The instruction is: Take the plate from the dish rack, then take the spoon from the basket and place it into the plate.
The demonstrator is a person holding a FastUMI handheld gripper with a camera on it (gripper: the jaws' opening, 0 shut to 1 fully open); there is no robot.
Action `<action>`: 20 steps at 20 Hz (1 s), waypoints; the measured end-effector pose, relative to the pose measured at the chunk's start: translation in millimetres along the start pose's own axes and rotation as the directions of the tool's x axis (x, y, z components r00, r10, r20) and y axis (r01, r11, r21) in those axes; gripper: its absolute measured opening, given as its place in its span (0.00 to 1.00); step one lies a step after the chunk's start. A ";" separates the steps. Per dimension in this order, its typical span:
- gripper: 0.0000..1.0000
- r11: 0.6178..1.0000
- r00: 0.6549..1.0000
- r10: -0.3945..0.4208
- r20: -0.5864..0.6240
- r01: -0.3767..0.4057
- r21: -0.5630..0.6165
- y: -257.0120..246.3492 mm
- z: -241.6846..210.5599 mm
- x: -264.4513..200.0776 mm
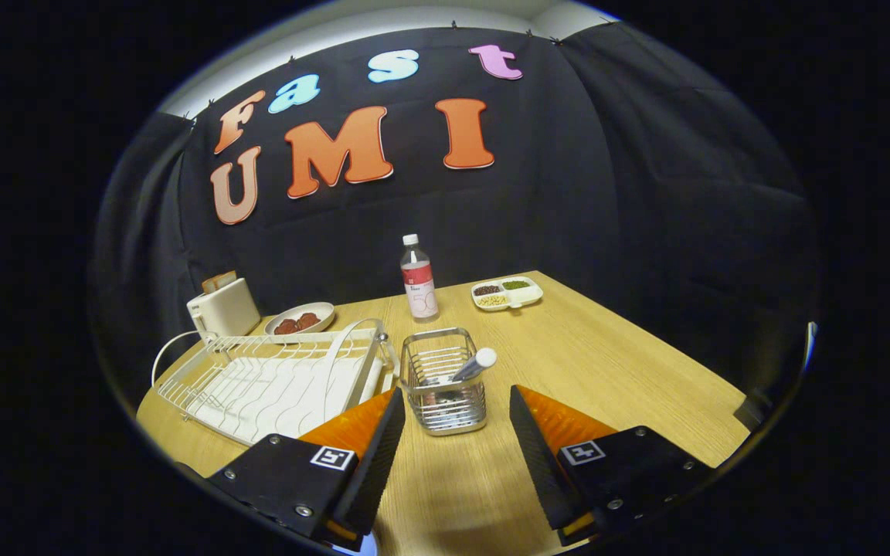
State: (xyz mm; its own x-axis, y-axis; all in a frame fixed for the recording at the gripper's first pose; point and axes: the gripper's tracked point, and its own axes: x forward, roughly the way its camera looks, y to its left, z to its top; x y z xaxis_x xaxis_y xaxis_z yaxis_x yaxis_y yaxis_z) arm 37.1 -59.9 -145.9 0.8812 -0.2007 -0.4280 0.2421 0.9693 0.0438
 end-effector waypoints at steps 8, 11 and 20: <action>0.51 1.000 1.000 -0.012 0.023 0.012 -0.003 2.7 9.9 22.1; 0.29 1.000 1.000 -0.016 0.019 0.016 -0.015 6.1 8.1 25.7; 0.10 0.999 0.999 0.016 0.037 -0.017 0.027 18.8 36.1 12.8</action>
State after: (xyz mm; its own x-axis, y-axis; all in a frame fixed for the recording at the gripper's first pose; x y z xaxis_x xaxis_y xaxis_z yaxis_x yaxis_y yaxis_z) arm 67.5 -49.4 -117.9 0.8995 -0.1903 -0.3932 0.2379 0.9684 0.0755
